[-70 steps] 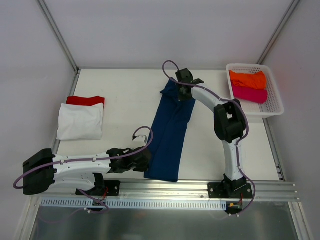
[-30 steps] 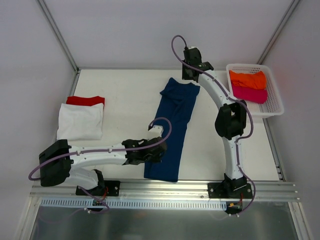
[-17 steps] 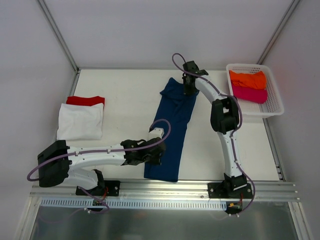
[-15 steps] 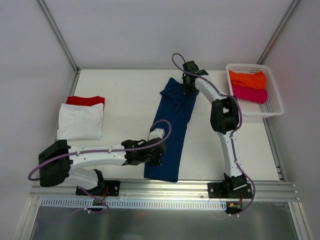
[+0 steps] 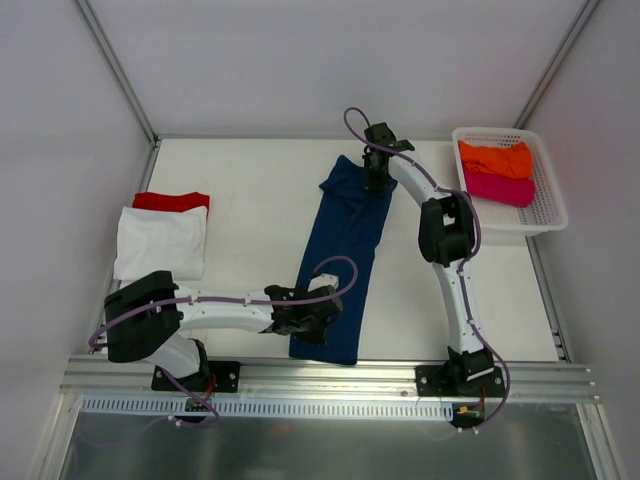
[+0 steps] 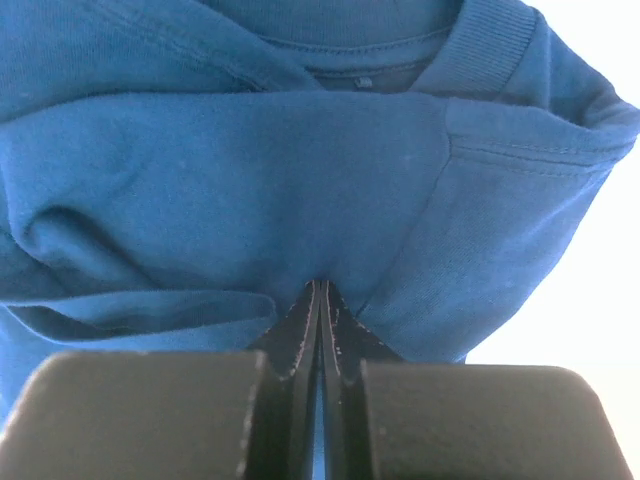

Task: Fold and stack the t-shirts
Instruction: Fold the tshirt

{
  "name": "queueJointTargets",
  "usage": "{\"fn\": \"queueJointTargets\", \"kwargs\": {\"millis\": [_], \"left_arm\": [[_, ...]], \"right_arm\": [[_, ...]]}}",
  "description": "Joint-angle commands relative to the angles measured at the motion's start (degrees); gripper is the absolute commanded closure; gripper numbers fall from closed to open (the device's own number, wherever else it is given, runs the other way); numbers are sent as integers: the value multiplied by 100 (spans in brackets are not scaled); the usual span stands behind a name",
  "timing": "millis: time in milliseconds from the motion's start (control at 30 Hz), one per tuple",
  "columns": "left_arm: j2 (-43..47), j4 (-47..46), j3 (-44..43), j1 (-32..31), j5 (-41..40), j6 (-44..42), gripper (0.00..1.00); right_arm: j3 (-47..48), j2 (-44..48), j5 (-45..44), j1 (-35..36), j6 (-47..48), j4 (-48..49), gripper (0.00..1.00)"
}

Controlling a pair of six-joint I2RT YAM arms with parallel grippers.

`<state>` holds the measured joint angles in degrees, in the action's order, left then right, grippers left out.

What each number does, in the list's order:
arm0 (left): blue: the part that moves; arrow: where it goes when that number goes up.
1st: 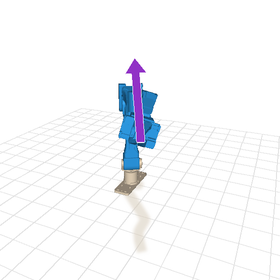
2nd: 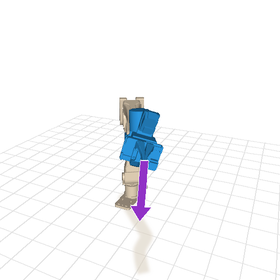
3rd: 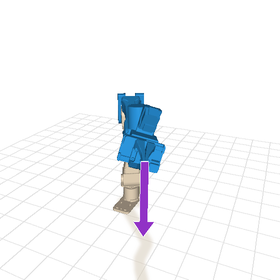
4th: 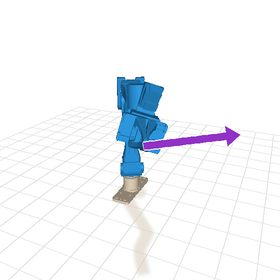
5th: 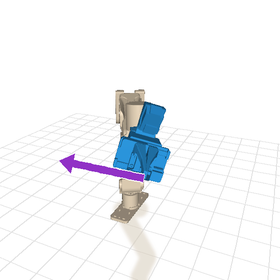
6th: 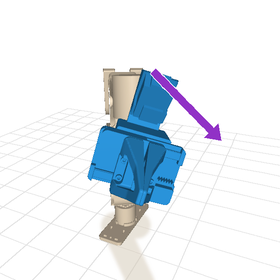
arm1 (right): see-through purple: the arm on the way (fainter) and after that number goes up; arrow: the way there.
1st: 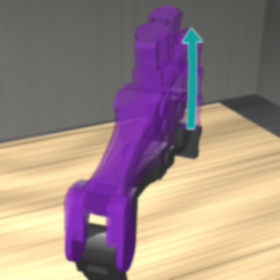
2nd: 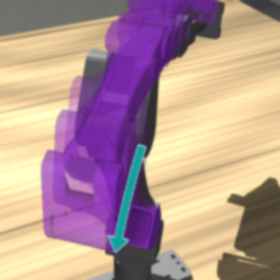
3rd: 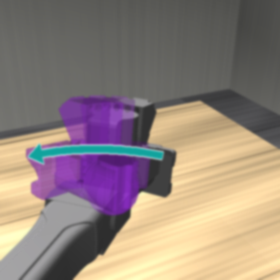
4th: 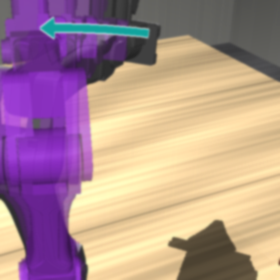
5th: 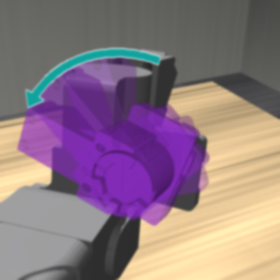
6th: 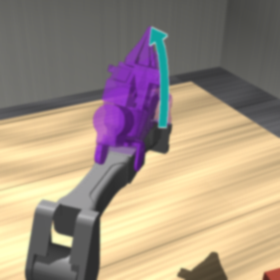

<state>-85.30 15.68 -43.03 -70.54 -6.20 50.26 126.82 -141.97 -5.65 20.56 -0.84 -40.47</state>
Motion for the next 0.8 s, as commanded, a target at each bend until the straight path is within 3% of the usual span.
{"fn": "queueJointTargets", "kwargs": {"millis": [0,767], "left_arm": [[-110,-171,84,-65,233,98,100],[-708,-593,-619,-627,374,318,100]], "right_arm": [[325,-155,161,19,-135,-242,100],[1231,-806,1383,-184,-250,83,98]]}}
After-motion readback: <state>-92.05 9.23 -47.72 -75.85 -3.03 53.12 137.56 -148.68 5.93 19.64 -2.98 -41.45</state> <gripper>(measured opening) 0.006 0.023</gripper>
